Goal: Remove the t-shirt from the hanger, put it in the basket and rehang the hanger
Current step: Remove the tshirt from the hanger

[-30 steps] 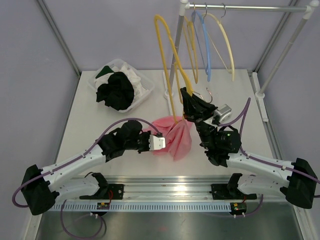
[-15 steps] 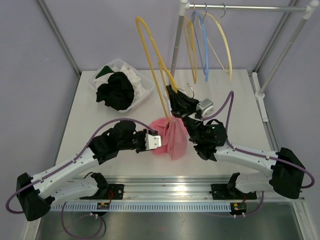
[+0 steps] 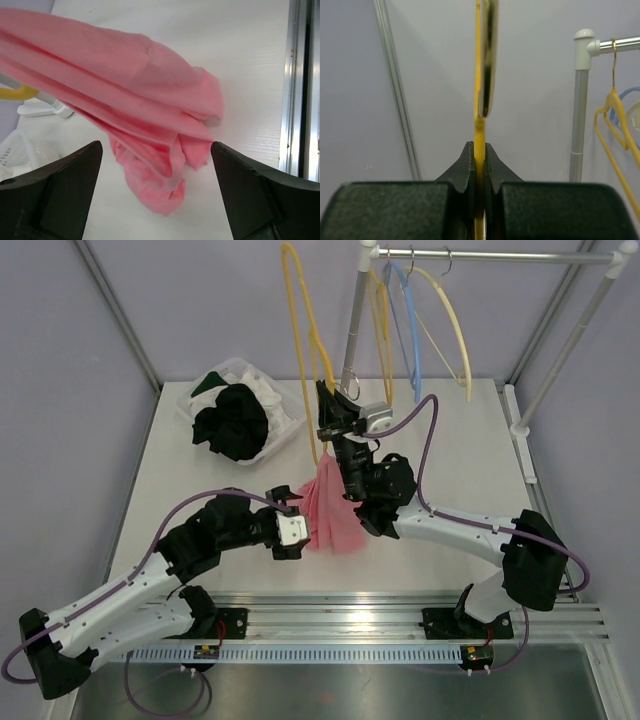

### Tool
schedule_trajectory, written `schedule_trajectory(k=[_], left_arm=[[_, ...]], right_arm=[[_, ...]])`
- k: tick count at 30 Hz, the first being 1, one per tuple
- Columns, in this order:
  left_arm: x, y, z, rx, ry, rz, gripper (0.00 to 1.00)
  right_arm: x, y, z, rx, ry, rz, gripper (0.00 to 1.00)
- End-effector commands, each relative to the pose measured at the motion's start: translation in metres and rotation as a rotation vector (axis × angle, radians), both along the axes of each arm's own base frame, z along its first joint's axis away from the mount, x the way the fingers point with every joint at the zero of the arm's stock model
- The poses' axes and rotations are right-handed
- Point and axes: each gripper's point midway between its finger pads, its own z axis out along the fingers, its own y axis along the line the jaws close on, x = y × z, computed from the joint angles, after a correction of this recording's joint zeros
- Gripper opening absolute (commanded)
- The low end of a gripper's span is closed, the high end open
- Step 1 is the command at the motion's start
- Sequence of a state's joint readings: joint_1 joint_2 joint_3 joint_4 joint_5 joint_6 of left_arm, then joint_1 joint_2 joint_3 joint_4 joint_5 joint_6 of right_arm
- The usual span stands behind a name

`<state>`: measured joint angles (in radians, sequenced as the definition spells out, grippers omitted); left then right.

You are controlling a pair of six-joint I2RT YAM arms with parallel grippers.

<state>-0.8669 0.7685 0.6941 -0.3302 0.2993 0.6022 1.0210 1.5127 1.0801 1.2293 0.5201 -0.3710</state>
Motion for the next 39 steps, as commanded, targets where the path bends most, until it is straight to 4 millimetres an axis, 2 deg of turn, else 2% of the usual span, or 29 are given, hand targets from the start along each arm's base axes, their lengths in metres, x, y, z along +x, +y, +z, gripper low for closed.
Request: schedule_trajectory(k=[1,8,14,16,17,18,20,21,22,23,26,34,39], left_arm=[[0.016,-0.006,0.020,-0.073,-0.055,0.060,0.94],[0.045,-0.012,0.012,-0.088,-0.046,0.189,0.95],[0.064,-0.023,0.015,-0.118,-0.015,0.267,0.94],[0.068,-0.028,0.011,-0.109,0.009,0.276,0.87],[0.070,-0.029,0.009,-0.102,0.016,0.279,0.80],[0.071,-0.031,0.002,-0.080,0.030,0.279,0.60],[0.069,-0.033,-0.001,-0.069,0.042,0.261,0.38],[0.066,-0.034,0.001,-0.073,0.048,0.246,0.18],[0.063,-0.034,0.002,-0.075,0.051,0.237,0.07],[0.061,-0.034,0.005,-0.083,0.051,0.227,0.00],[0.049,-0.032,0.019,-0.134,0.048,0.189,0.00],[-0.014,-0.029,0.037,-0.214,0.039,-0.093,0.00],[-0.030,-0.029,0.018,-0.164,0.058,-0.183,0.01]], right_arm=[[-0.002,-0.028,0.040,0.177,-0.013,-0.061,0.00],[0.006,-0.021,0.032,0.226,0.000,-0.064,0.00],[0.011,-0.011,0.029,0.229,-0.009,-0.065,0.00],[0.011,-0.010,0.028,0.234,-0.011,-0.054,0.00],[0.011,-0.008,0.027,0.231,-0.010,-0.050,0.00],[0.011,-0.008,0.027,0.232,-0.012,-0.046,0.00],[0.011,-0.008,0.027,0.232,-0.011,-0.050,0.00],[0.011,-0.010,0.028,0.233,-0.016,-0.058,0.00],[0.011,-0.011,0.028,0.237,-0.019,-0.062,0.00],[0.011,-0.011,0.027,0.238,-0.023,-0.066,0.00],[0.010,-0.014,0.026,0.260,-0.047,-0.078,0.00],[0.012,-0.014,0.027,0.246,-0.065,-0.114,0.00],[0.007,-0.021,0.033,0.233,-0.080,-0.120,0.00]])
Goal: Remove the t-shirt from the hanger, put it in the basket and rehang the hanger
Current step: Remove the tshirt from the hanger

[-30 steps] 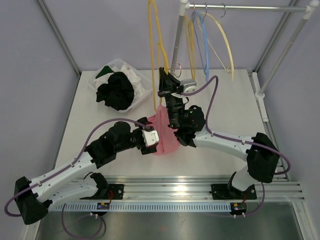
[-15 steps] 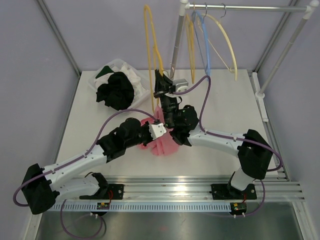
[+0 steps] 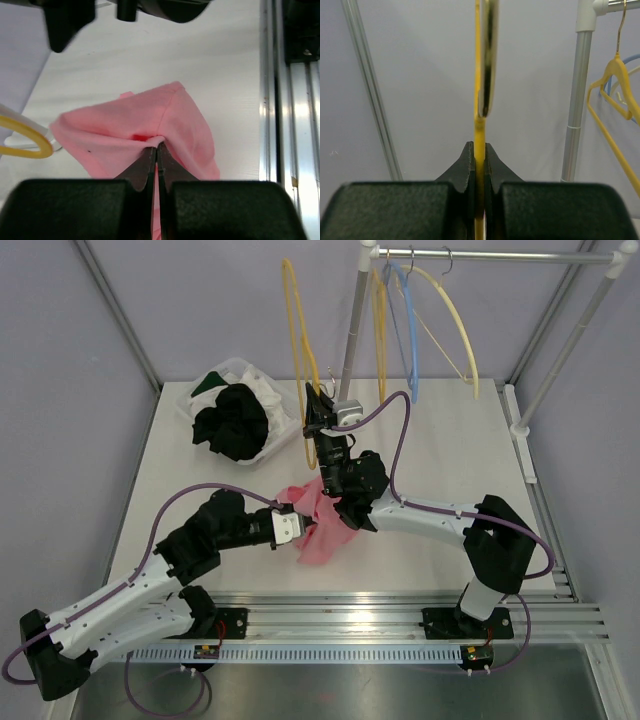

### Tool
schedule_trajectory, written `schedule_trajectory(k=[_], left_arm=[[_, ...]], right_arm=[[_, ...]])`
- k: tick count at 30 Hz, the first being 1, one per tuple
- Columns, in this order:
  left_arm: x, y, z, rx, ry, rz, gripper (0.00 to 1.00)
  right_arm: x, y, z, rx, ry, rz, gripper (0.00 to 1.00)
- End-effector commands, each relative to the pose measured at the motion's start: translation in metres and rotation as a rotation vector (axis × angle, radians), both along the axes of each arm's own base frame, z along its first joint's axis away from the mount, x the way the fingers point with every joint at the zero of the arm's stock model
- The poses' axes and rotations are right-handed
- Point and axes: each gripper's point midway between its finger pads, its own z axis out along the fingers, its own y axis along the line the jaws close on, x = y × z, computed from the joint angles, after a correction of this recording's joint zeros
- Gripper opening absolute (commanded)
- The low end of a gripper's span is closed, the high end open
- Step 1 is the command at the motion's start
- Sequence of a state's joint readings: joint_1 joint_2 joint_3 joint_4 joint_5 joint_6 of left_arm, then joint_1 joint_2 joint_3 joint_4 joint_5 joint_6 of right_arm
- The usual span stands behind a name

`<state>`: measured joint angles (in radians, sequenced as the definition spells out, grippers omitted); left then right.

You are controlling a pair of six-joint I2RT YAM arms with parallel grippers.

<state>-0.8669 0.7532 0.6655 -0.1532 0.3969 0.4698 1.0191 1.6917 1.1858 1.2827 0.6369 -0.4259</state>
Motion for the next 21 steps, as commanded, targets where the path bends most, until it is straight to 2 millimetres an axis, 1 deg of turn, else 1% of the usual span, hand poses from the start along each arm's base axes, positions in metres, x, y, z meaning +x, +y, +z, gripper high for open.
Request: schedule_trajectory(k=[1,2,3,4,5,6,8,9,10,11,12,13,14,15,16,17,18,19,20,21], left_arm=[[-0.024,-0.009,-0.016,0.036,0.023,-0.157,0.03],[-0.029,-0.008,-0.025,0.070,0.047,-0.185,0.03],[-0.036,-0.014,-0.028,0.091,0.078,-0.231,0.02],[-0.038,-0.015,-0.031,0.112,0.095,-0.246,0.00],[-0.039,-0.015,-0.035,0.140,0.118,-0.247,0.00],[-0.033,-0.017,-0.040,0.164,0.133,-0.222,0.00],[-0.023,-0.019,-0.038,0.169,0.118,-0.183,0.00],[-0.014,-0.018,-0.039,0.174,0.100,-0.138,0.00],[-0.010,-0.016,-0.045,0.181,0.094,-0.113,0.00],[-0.003,-0.018,-0.040,0.150,0.073,-0.080,0.00],[0.009,-0.015,-0.040,0.150,0.052,-0.016,0.00],[0.015,-0.013,-0.044,0.150,0.045,0.022,0.00],[0.024,-0.015,-0.036,0.112,0.032,0.070,0.00],[0.039,-0.009,-0.036,0.114,0.016,0.155,0.00],[0.045,-0.008,-0.036,0.115,0.013,0.192,0.00],[0.053,-0.009,-0.037,0.122,0.014,0.223,0.00],[0.060,-0.007,-0.038,0.135,0.010,0.261,0.00],[0.063,-0.006,-0.041,0.150,0.016,0.275,0.00],[0.067,-0.009,-0.045,0.169,0.024,0.287,0.00],[0.073,-0.006,-0.047,0.182,0.023,0.321,0.00]], right_arm=[[-0.028,-0.042,0.063,0.237,-0.159,-0.009,0.00],[-0.029,-0.043,0.062,0.236,-0.158,-0.009,0.00],[-0.033,-0.050,0.067,0.247,-0.169,-0.011,0.00],[-0.034,-0.052,0.065,0.243,-0.168,-0.015,0.00],[-0.037,-0.058,0.069,0.257,-0.176,-0.021,0.00],[-0.038,-0.061,0.070,0.250,-0.176,-0.031,0.00],[-0.040,-0.065,0.069,0.236,-0.169,-0.037,0.00],[-0.042,-0.069,0.074,0.224,-0.162,-0.037,0.00],[-0.043,-0.069,0.073,0.206,-0.148,-0.033,0.00],[-0.044,-0.070,0.075,0.190,-0.140,-0.031,0.00],[-0.045,-0.072,0.077,0.151,-0.110,-0.021,0.00],[-0.046,-0.072,0.080,0.128,-0.095,-0.009,0.00],[-0.048,-0.068,0.081,0.093,-0.082,0.014,0.00],[-0.050,-0.068,0.079,0.032,-0.029,0.037,0.00],[-0.052,-0.068,0.083,0.009,-0.012,0.051,0.00],[-0.056,-0.066,0.077,-0.072,0.033,0.080,0.00],[-0.059,-0.066,0.077,-0.083,0.056,0.104,0.00],[-0.063,-0.068,0.080,-0.099,0.062,0.122,0.00],[-0.069,-0.074,0.078,-0.129,0.091,0.139,0.00],[-0.073,-0.078,0.078,-0.138,0.099,0.153,0.00]])
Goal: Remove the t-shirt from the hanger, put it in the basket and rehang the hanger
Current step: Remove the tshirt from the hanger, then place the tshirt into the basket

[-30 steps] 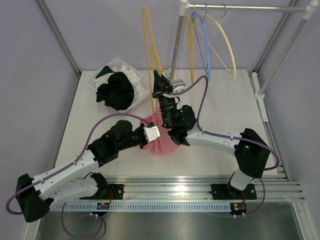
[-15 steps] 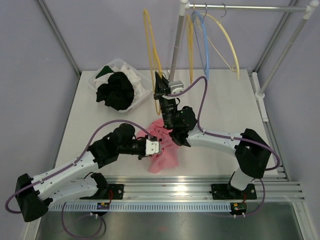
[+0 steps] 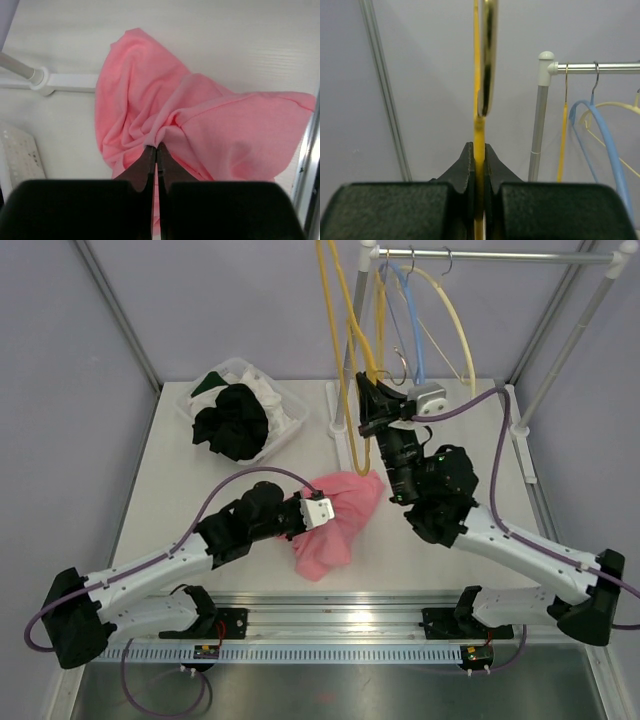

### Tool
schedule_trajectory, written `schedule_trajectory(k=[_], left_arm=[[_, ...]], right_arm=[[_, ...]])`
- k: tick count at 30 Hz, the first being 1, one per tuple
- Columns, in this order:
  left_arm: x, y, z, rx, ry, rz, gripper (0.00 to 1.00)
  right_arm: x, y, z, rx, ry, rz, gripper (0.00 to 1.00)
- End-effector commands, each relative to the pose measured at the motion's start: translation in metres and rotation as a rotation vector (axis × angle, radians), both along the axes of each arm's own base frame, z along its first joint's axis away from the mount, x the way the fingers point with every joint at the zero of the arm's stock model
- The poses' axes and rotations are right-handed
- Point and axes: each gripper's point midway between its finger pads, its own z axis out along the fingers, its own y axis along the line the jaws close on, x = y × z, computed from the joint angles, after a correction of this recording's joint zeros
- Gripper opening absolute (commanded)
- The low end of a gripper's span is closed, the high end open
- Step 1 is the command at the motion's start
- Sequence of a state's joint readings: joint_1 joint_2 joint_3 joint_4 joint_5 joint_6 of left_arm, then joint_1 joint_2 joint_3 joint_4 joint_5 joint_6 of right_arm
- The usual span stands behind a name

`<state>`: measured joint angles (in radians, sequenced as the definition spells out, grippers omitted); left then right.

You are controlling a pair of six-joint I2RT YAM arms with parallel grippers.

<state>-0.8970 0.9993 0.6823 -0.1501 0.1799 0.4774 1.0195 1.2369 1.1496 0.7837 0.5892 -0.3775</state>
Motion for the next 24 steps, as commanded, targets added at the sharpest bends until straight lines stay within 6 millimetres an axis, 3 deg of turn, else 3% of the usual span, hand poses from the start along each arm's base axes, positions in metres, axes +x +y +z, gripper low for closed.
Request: schedule_trajectory(k=[1,4,8,12,13,15,16,19,24], left_arm=[[0.038,0.000,0.022,-0.028,-0.083,0.169,0.00],[0.055,0.007,0.021,-0.003,-0.105,0.272,0.00],[0.053,0.005,0.011,0.031,-0.071,0.256,0.00],[0.031,-0.010,-0.009,0.098,0.061,0.120,0.23],[0.025,-0.012,-0.020,0.145,0.114,0.093,0.40],[0.016,-0.019,-0.028,0.162,0.173,0.039,0.59],[0.017,-0.020,-0.035,0.180,0.194,0.041,0.77],[0.018,-0.021,-0.049,0.217,0.216,0.042,0.95],[0.014,-0.029,-0.065,0.250,0.276,0.003,0.99]], right_arm=[[-0.019,0.000,-0.005,-0.108,0.076,0.108,0.00],[-0.035,-0.020,-0.006,-0.109,0.091,0.131,0.00],[-0.052,-0.054,-0.003,-0.078,0.086,0.117,0.00],[-0.059,-0.081,-0.004,-0.053,0.088,0.066,0.00],[-0.058,-0.086,-0.008,-0.054,0.096,0.048,0.00],[-0.064,-0.097,-0.007,-0.040,0.093,0.039,0.00],[-0.066,-0.101,-0.007,-0.035,0.091,0.039,0.00],[-0.075,-0.110,-0.006,-0.018,0.086,0.064,0.00],[-0.088,-0.120,-0.008,-0.012,0.088,0.112,0.00]])
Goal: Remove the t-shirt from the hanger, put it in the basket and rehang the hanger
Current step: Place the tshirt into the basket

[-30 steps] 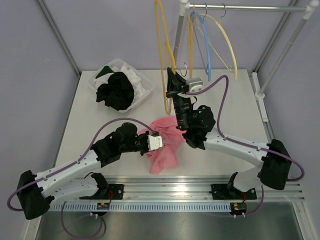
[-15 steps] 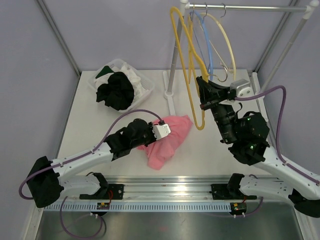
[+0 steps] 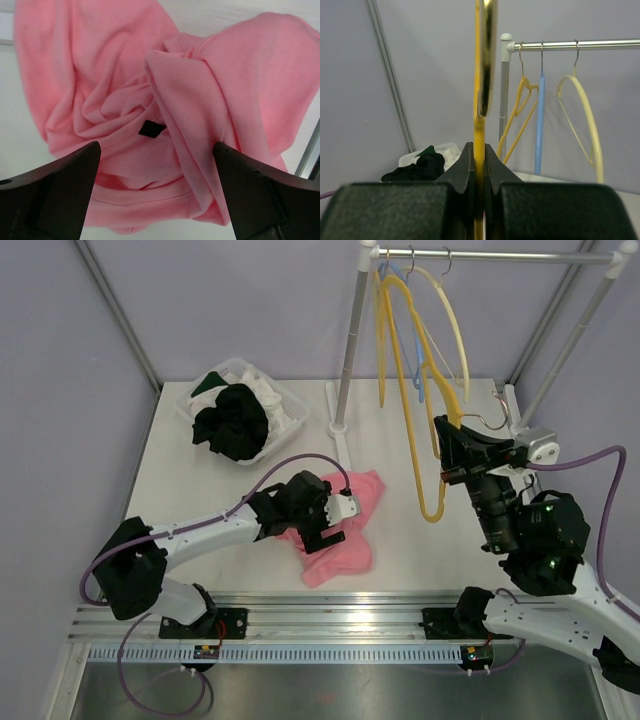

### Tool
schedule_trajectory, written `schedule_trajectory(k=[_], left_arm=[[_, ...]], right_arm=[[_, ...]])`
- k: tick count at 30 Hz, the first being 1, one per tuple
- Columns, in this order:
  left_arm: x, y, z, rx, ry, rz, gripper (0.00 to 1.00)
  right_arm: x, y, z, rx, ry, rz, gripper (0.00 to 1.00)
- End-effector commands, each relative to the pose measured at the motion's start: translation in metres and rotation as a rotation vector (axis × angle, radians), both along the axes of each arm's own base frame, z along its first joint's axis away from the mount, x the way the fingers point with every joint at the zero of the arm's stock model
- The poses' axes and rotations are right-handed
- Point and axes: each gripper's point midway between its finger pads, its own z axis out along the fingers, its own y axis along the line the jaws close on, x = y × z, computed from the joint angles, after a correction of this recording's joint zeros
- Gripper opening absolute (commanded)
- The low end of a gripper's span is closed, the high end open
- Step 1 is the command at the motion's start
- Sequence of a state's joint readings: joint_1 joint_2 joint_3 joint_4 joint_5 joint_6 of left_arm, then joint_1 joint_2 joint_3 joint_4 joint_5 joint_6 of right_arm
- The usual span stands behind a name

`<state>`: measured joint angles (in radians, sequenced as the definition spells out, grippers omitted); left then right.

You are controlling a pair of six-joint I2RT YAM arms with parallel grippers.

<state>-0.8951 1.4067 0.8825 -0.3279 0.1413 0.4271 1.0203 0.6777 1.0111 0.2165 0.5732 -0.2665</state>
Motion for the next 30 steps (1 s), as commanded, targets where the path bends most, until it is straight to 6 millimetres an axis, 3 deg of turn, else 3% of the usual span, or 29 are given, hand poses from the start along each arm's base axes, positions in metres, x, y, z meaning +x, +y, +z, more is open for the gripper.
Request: schedule_trajectory(k=[1,3,7,11,20,22,23,30], left_arm=[[-0.005,-0.019,0.015,-0.064,0.036,-0.055,0.99],[-0.004,-0.020,0.008,-0.064,0.044,-0.044,0.99],[0.020,-0.027,0.006,-0.091,-0.022,0.052,0.99],[0.059,-0.016,0.001,-0.037,-0.126,0.226,0.99],[0.092,-0.008,-0.013,-0.029,-0.114,0.346,0.99],[0.098,-0.002,-0.030,0.007,-0.062,0.379,0.99],[0.103,-0.006,-0.030,0.004,-0.039,0.382,0.99],[0.090,-0.004,-0.080,0.132,0.185,0.356,0.99]], right_arm=[[-0.012,-0.005,0.005,0.028,-0.012,0.049,0.00],[-0.015,-0.011,0.005,0.034,-0.017,0.049,0.00],[-0.021,-0.017,0.005,0.047,-0.025,0.064,0.00],[-0.025,-0.017,0.005,0.046,-0.030,0.081,0.00],[-0.023,-0.008,0.001,0.011,-0.015,0.096,0.00],[-0.022,-0.007,0.001,0.006,-0.014,0.099,0.00],[-0.022,-0.007,0.001,0.004,-0.014,0.100,0.00],[-0.025,-0.008,0.000,0.001,-0.015,0.111,0.00]])
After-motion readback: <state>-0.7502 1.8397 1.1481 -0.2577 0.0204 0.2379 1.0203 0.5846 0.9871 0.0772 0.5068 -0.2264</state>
